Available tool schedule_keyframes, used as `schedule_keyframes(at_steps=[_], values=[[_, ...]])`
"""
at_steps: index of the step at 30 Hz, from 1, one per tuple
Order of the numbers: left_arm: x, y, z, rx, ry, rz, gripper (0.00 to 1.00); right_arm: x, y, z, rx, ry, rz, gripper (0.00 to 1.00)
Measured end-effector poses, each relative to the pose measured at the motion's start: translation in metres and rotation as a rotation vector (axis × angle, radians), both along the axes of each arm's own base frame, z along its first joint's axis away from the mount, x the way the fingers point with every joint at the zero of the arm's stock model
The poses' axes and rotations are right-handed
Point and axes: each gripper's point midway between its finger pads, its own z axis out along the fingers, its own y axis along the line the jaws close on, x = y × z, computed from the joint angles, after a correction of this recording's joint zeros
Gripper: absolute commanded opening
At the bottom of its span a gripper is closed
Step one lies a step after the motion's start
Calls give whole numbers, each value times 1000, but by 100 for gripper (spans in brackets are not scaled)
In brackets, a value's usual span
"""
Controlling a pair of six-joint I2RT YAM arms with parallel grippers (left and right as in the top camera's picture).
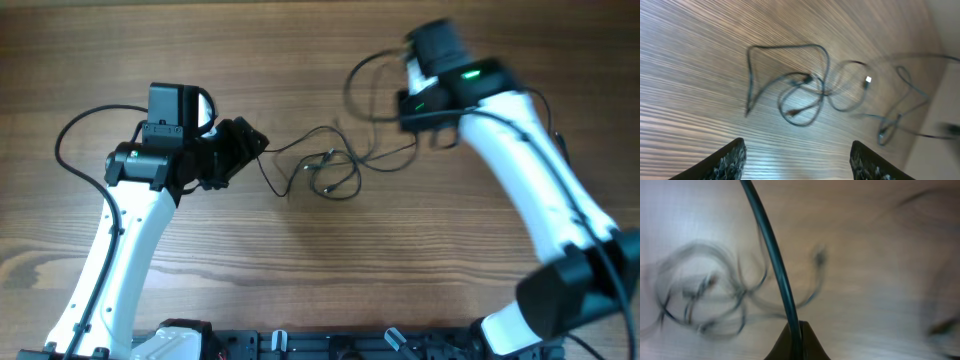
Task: Untangle cables
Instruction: 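Pull the right gripper's cable away to the upper right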
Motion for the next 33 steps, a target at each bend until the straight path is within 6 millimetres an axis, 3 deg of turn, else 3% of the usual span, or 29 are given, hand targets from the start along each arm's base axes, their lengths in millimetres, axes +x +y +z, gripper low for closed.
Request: schedule_keyframes(at_steps=[4, 7, 10, 12, 15, 17, 22, 33], values=[[1, 6, -2, 39, -7, 2, 69, 15, -67, 100, -7, -258, -176, 4], [1, 8, -3, 53, -7, 3, 69, 3, -122, 175, -12, -454, -322, 4], [0, 9, -4, 61, -4, 4, 69, -21, -173, 227, -37, -598, -458, 4], [-1, 9, -5, 61, -1, 4, 68, -34, -197, 242, -55, -645, -528, 4], [-1, 9, -5, 62, 2, 3, 68, -47, -225, 246, -83, -656, -608, 4], [-1, 9, -5, 62, 2, 3, 68, -50, -242, 238, -95, -626, -649, 4], [-3, 9, -6, 63, 9, 3, 68, -46, -245, 216, -94, -542, -653, 4], [-11, 10, -10, 77, 42, -16, 67, -14, -253, 122, -93, -235, -644, 4]])
